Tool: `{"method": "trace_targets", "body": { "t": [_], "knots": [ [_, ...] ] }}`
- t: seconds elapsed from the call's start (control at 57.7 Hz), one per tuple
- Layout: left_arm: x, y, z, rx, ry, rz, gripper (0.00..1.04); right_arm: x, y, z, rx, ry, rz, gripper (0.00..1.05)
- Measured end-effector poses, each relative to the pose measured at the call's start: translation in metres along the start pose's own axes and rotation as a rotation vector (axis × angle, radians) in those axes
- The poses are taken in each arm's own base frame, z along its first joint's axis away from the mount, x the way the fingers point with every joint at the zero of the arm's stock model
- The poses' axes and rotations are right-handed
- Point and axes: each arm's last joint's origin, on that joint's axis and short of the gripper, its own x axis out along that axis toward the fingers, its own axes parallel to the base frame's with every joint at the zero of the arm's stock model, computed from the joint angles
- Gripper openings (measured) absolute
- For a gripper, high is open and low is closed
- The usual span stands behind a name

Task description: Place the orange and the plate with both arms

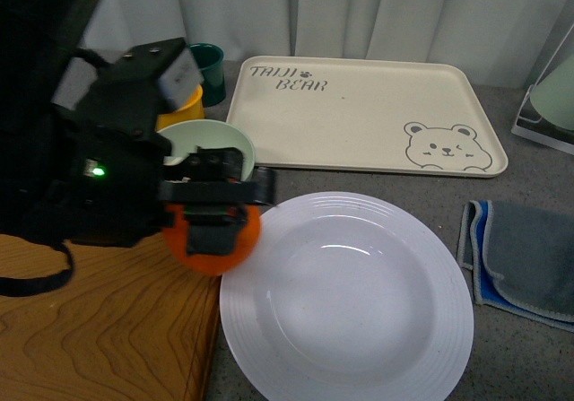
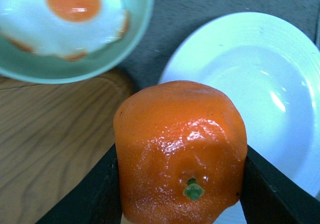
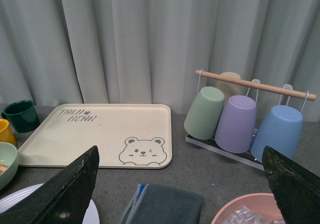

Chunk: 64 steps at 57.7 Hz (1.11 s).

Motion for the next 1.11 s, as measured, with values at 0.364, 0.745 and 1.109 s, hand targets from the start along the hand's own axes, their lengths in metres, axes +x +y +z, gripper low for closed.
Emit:
{"method": "trace_targets", "body": {
  "t": [0.364,0.745,1.109],
  "knots": [
    [0.046,-0.060,-0.019,0.092,0.087,-0.081,0.52,0.000,0.000,0.000,0.000,0.000,0.000,0.95],
    [0.066,-0.062,-0.013,0.093,0.101,-0.061,0.90,0.000,0.000,0.000,0.000,0.000,0.000,0.95],
    [0.020,-0.038,0.004,0.120,-0.490,0.221,0.83,0.000,0.000,0.000,0.000,0.000,0.000,0.95]
  ]
}}
